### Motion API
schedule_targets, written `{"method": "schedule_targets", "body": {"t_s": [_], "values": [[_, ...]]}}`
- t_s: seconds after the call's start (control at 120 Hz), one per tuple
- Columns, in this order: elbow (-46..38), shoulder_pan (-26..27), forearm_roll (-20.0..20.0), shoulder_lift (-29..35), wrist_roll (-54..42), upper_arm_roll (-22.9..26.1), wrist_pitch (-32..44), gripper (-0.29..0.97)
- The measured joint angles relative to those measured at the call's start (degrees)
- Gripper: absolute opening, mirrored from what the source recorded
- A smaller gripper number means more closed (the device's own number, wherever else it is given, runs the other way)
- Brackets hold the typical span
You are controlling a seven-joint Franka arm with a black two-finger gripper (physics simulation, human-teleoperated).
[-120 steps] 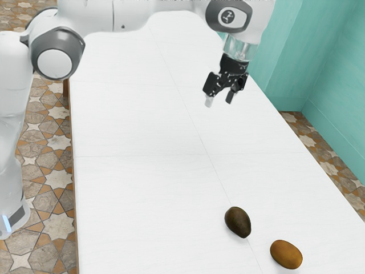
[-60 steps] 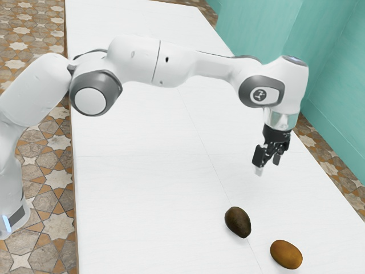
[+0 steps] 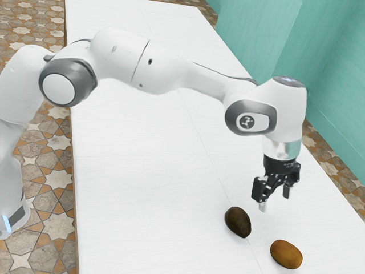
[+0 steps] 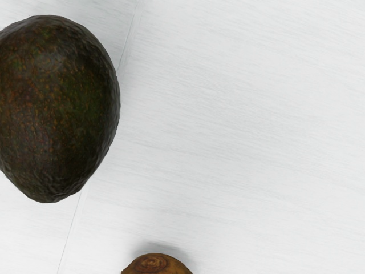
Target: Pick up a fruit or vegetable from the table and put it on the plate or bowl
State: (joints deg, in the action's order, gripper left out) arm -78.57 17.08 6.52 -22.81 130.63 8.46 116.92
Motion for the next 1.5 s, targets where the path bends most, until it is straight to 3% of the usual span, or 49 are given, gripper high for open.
{"method": "schedule_targets", "body": {"t_s": [0.125,0.275,0.383,0.567,0.983,1.5], "values": [[-8.6,3.9,3.5,5.9,0.1,-3.2,2.3,0.68],[-18.2,3.9,6.4,12.6,0.1,-3.7,3.7,0.68],[-20.4,2.4,7.1,14.4,-0.1,-3.8,4.3,0.68],[-21.0,1.4,8.2,14.1,-1.1,-4.0,4.7,0.68],[-21.3,0.7,14.5,10.4,-4.6,-4.0,6.0,0.68],[-20.2,-0.6,15.2,6.0,-9.3,-3.9,8.1,0.68]]}}
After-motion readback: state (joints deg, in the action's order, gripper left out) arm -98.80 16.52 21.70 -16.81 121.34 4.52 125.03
